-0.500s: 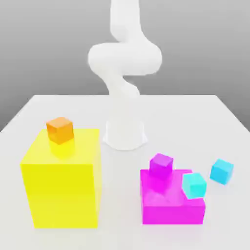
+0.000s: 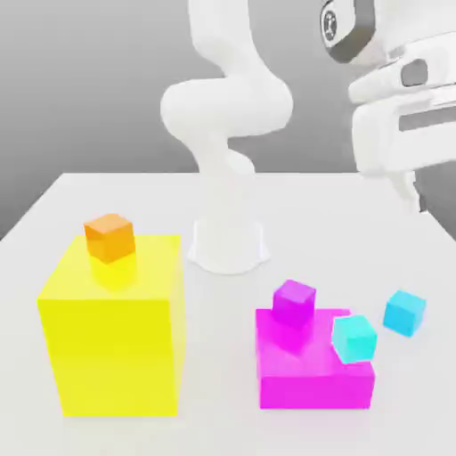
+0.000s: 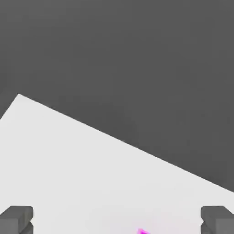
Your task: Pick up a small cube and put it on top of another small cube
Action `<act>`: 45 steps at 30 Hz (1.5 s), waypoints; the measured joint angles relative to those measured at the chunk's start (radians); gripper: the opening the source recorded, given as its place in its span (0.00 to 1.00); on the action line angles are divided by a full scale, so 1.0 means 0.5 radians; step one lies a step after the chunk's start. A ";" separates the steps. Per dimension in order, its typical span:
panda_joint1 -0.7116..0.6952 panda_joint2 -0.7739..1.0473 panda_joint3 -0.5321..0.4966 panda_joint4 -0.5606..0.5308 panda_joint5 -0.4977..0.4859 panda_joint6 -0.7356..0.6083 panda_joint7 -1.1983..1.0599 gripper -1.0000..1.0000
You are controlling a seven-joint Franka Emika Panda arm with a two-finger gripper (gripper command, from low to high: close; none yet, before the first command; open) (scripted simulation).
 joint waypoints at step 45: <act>0.233 -0.367 -0.502 -0.634 -0.273 -0.323 -1.026 0.00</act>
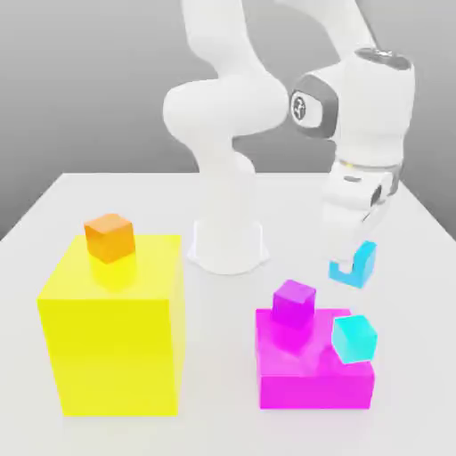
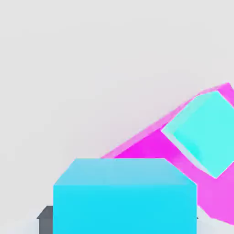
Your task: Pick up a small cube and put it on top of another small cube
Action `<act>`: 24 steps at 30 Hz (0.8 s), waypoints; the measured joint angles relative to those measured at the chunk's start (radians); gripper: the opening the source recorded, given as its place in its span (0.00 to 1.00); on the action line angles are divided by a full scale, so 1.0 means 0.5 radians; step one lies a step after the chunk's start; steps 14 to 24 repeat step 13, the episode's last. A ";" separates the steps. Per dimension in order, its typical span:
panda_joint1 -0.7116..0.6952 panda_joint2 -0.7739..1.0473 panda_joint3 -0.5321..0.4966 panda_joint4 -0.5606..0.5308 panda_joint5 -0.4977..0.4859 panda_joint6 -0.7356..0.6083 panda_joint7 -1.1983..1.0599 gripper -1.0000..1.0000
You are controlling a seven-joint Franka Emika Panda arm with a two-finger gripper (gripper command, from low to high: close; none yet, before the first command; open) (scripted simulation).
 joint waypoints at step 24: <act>-0.144 0.139 -0.151 -0.177 -0.119 0.316 -0.280 1.00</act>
